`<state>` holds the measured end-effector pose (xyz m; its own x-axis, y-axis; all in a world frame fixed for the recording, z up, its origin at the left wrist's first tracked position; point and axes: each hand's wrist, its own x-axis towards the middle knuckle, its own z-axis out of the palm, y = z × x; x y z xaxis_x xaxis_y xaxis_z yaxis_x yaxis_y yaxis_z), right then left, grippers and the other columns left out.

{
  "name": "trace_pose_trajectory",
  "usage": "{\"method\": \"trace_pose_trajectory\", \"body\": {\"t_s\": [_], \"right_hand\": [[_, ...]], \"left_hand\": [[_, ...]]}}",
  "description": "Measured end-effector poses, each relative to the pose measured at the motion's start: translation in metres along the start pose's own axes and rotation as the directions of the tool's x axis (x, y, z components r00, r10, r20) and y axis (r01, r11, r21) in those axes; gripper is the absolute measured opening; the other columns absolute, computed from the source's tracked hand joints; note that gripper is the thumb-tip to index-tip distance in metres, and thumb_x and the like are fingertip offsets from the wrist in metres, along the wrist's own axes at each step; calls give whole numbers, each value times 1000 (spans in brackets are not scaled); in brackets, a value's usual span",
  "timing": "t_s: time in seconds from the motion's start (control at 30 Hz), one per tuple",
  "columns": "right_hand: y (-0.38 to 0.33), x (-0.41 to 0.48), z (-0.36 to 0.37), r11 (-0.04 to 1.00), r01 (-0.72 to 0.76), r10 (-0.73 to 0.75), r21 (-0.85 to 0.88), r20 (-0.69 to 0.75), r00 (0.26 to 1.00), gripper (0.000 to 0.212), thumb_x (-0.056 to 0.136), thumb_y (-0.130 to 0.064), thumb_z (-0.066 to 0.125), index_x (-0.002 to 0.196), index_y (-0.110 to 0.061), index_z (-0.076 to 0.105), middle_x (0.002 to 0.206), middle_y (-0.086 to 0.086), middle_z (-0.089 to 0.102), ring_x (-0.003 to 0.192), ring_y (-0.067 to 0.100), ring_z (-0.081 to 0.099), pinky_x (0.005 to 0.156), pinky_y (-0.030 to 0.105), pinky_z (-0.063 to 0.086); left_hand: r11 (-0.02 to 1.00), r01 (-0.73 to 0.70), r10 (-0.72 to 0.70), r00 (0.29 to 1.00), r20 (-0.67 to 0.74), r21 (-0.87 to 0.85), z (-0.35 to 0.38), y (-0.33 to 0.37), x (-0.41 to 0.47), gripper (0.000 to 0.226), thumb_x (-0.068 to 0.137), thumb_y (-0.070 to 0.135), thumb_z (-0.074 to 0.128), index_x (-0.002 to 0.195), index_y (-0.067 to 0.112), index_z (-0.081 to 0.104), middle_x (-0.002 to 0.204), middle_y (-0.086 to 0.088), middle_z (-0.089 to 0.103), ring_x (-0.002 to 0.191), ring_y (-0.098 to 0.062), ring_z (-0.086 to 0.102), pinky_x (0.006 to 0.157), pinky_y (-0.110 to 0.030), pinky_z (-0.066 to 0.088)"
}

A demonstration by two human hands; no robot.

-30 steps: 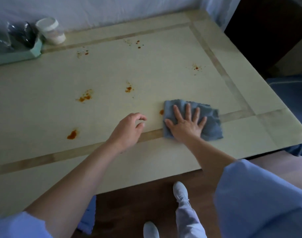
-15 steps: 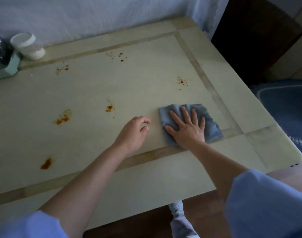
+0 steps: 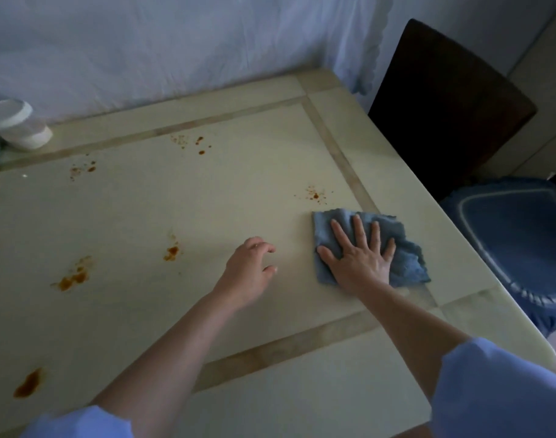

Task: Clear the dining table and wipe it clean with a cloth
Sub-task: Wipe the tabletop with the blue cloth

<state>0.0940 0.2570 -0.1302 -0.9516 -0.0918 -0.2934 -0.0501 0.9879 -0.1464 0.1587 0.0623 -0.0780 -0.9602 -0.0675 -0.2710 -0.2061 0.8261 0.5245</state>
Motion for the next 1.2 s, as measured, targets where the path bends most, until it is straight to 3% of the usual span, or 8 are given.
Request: {"method": "trace_pose_trajectory", "body": {"t_s": [0.2,0.4,0.67,0.9,1.2], "right_hand": [[-29,63,-13,991,133,-133,-23,2,991,68,82,-77,16,144,-53,-2,159,-10,-16,145,28,-21,113,58,-13],[-55,131,-27,974,226,-226,-25,-25,974,67,81,-78,17,143,-56,2,159,-12,-9,146,27,-17,113,57,-12],[-72,174,-40,961,273,-273,-43,-7,962,67,82,-77,17,143,-55,1,159,-13,-10,146,26,-16,114,56,-12],[-53,140,-32,960,277,-277,-35,13,961,68,82,-77,14,144,-53,-3,159,-13,-13,146,25,-18,114,56,-13],[-48,41,-9,984,179,-179,12,62,982,69,86,-73,15,146,-48,-6,158,-11,-19,144,26,-22,113,56,-14]], "left_hand": [[991,57,-45,994,-99,121,-3,5,61,43,87,25,59,129,17,51,148,-4,34,140,-18,27,112,-28,22],[993,80,-66,987,-148,93,-18,-3,101,40,88,21,58,127,17,52,144,-2,38,138,-17,29,110,-25,22],[992,65,-57,995,-84,104,-34,-2,127,46,87,19,58,132,14,49,144,-4,39,135,-19,36,111,-27,27],[984,21,-27,999,30,176,-18,13,105,54,85,20,59,136,14,43,145,-6,37,134,-22,35,111,-30,30],[977,21,-24,1000,12,212,-26,2,36,46,88,19,56,132,12,45,141,-4,40,131,-22,38,109,-32,32]]}}
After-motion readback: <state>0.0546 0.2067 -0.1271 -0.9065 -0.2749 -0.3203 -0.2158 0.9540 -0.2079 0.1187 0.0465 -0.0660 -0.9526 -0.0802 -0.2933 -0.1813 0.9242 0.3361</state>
